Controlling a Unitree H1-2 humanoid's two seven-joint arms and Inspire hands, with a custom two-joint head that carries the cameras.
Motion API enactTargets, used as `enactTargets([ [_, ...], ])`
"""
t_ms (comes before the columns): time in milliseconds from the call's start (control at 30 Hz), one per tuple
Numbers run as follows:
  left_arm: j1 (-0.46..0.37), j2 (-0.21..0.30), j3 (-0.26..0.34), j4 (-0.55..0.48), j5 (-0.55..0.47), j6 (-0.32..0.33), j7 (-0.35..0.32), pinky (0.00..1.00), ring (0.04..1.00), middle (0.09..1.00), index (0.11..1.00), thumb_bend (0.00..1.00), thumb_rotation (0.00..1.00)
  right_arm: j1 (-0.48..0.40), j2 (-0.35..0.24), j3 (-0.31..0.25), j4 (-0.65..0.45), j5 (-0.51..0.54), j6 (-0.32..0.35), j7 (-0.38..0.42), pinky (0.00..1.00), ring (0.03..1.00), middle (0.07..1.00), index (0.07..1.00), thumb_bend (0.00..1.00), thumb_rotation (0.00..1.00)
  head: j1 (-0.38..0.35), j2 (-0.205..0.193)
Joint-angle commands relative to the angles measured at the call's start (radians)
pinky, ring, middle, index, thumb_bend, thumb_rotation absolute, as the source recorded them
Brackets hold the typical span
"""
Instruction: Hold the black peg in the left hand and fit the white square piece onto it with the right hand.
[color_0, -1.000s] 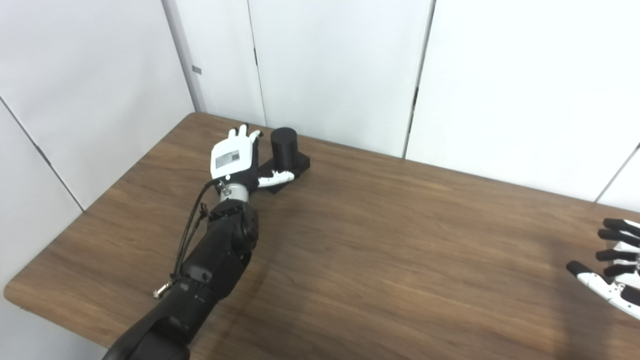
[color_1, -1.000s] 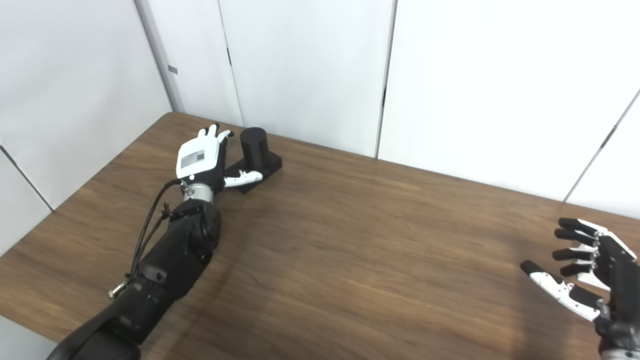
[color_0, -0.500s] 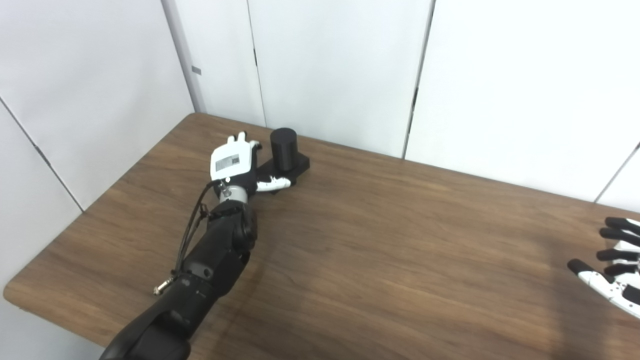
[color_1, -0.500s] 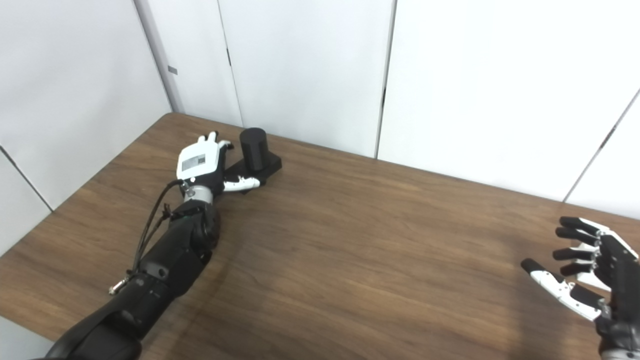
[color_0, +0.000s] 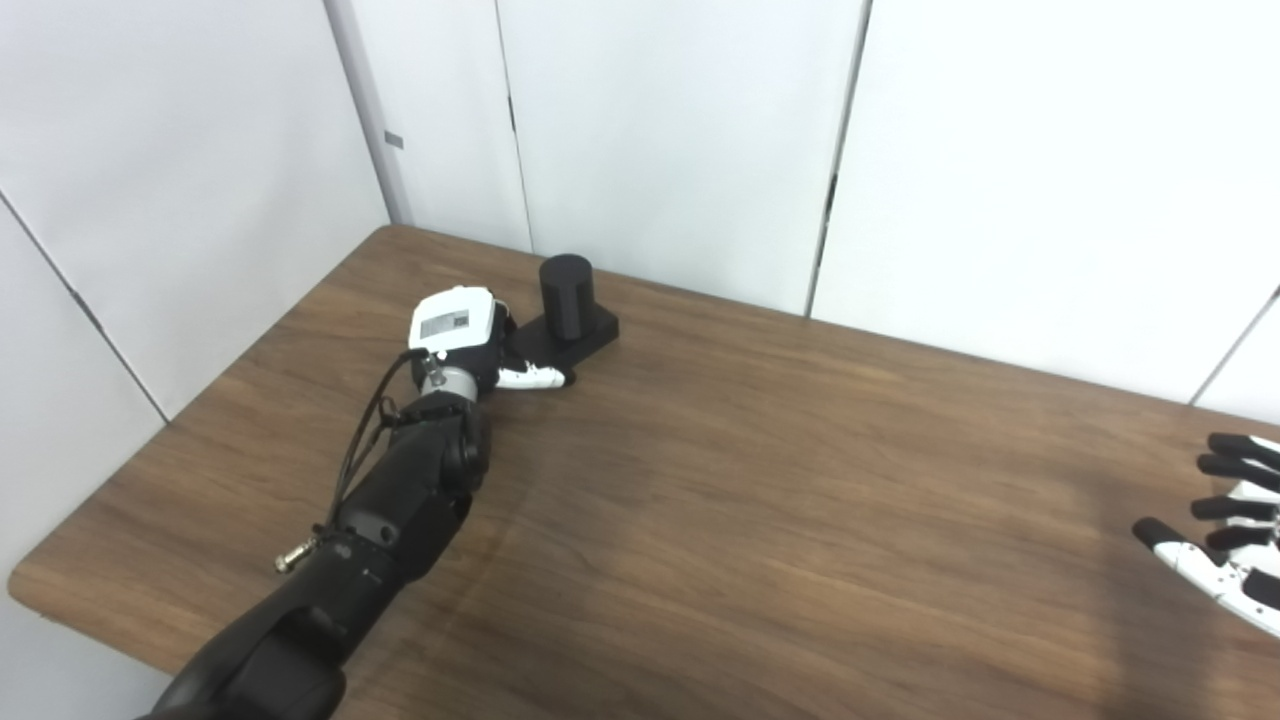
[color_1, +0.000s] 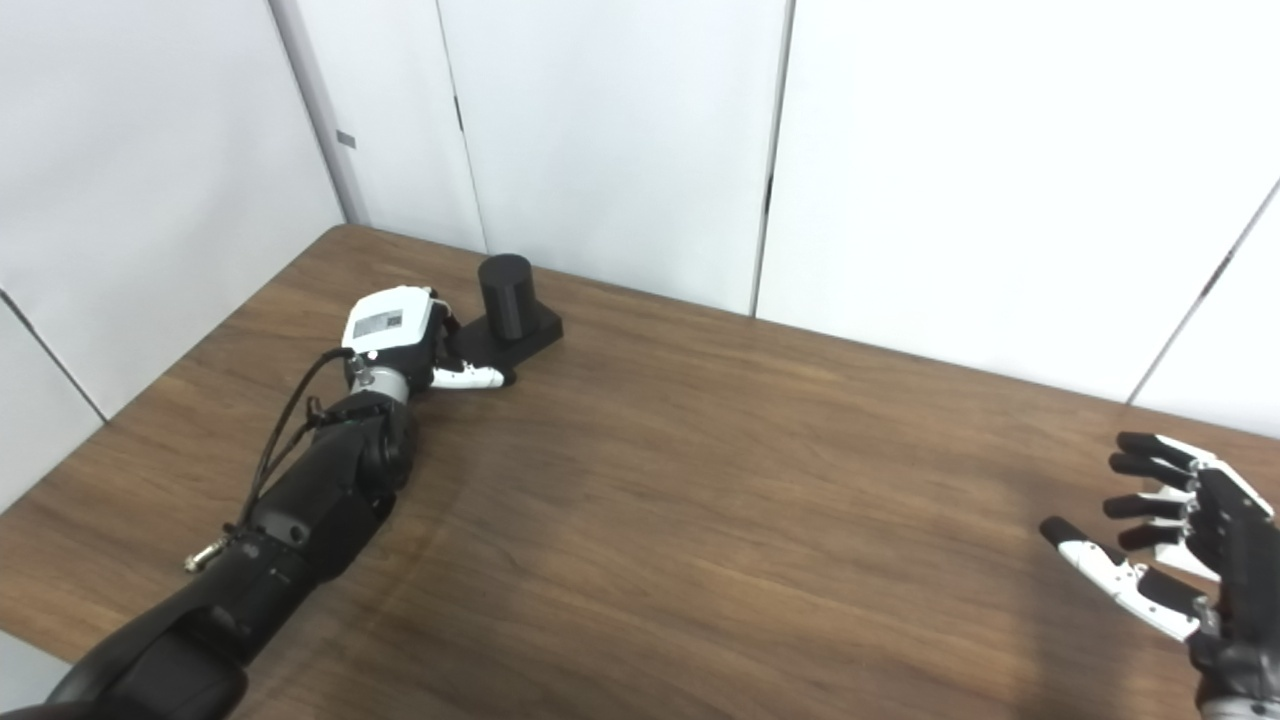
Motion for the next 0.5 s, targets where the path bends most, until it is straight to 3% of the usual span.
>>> enactTargets([
  [0, -0.038, 0.034, -0.014, 0.005, 0.008, -0.003, -0.01, 0.91, 0.967, 0.923, 0.621, 0.92, 0.61, -0.022, -0.009, -0.009, -0.045, 0.002, -0.017, -0.003, 0.43, 0.546, 0.679, 0.695, 0.52, 0.0, 0.001, 0.001],
  [200, -0.042, 0.045, -0.043, 0.007, 0.005, -0.004, -0.042, 0.89, 0.964, 0.917, 0.615, 0.89, 0.58, -0.022, -0.006, -0.008, -0.071, -0.003, 0.017, 0.003, 0.44, 0.558, 0.686, 0.696, 0.51, 0.0, -0.003, 0.006],
  [467, -0.06, 0.073, -0.096, 0.018, -0.024, -0.072, -0.108, 0.89, 0.959, 0.908, 0.617, 0.83, 0.49, -0.019, -0.006, -0.004, -0.088, -0.014, 0.038, 0.006, 0.44, 0.552, 0.681, 0.695, 0.5, 0.0, -0.01, 0.012],
])
